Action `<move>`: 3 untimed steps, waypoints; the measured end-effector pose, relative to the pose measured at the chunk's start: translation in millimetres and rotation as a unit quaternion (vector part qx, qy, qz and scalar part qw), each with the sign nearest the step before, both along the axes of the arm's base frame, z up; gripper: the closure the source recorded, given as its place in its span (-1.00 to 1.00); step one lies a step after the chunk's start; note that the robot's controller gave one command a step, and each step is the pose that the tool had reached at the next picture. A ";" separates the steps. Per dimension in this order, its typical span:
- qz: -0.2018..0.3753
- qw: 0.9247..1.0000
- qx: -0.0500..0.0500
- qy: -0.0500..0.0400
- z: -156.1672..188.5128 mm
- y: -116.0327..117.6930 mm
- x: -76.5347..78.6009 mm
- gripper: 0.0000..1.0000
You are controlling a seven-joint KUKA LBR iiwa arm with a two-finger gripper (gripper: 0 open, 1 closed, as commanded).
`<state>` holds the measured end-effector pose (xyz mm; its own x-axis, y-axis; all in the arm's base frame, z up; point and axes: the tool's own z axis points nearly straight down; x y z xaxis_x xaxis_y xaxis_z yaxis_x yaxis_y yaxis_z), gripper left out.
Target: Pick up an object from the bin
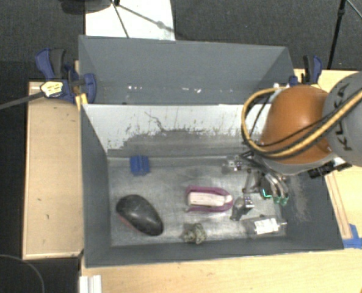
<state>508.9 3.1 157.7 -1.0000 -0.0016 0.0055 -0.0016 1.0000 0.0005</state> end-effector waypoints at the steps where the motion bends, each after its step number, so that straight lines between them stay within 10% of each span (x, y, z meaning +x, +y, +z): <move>1: -0.032 0.999 0.000 -0.001 -86.4 21.9 4.3 -1.00; 2: -0.033 0.999 0.000 -0.004 -82.4 20.7 5.7 1.00; 3: -0.047 0.999 0.000 -0.007 40.4 27.6 -2.8 1.00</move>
Offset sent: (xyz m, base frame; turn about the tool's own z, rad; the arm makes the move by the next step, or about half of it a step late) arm 0.0054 0.0204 -0.0825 0.0661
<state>506.0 30.6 198.1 -0.9957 0.0928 -0.0078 0.0927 0.9957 0.0020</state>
